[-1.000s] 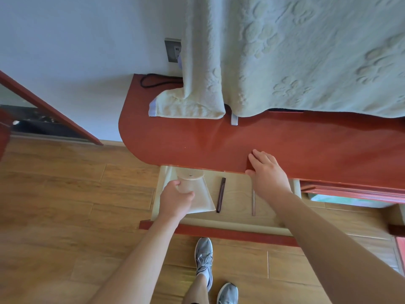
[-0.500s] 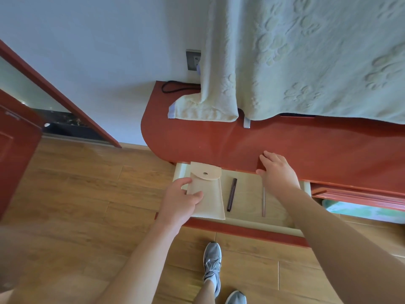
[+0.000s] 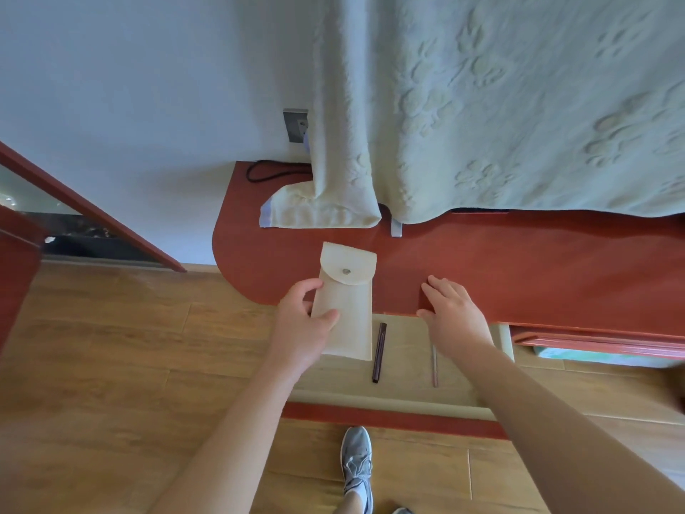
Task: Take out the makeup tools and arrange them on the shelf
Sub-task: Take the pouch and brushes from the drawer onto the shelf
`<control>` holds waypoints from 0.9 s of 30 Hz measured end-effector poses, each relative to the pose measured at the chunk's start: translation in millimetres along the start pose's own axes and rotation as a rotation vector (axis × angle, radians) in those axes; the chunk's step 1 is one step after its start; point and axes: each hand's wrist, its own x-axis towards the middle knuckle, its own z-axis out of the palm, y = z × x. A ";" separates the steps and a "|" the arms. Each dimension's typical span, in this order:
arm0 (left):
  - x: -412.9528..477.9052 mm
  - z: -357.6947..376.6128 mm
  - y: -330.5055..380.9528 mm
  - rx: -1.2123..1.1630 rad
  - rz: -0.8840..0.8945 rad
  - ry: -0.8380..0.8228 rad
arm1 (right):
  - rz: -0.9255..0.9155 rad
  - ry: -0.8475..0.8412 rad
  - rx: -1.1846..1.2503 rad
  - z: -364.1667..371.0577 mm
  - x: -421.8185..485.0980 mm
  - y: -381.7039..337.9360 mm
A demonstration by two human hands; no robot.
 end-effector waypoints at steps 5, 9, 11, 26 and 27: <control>47.8 25.8 2.9 0.047 0.090 0.053 | -0.001 0.016 0.023 2.7 1.0 1.8; 72.7 37.2 -0.3 0.101 0.120 0.069 | 0.004 0.029 0.042 3.5 1.1 3.6; 80.6 41.5 -2.8 0.116 0.130 0.068 | 0.002 0.038 0.052 4.4 1.6 4.1; 90.8 50.5 -13.5 0.499 0.255 0.141 | 0.017 0.043 0.072 4.6 2.6 4.1; 90.8 50.9 -13.4 0.506 0.255 0.141 | 0.018 0.045 0.076 4.8 2.3 4.2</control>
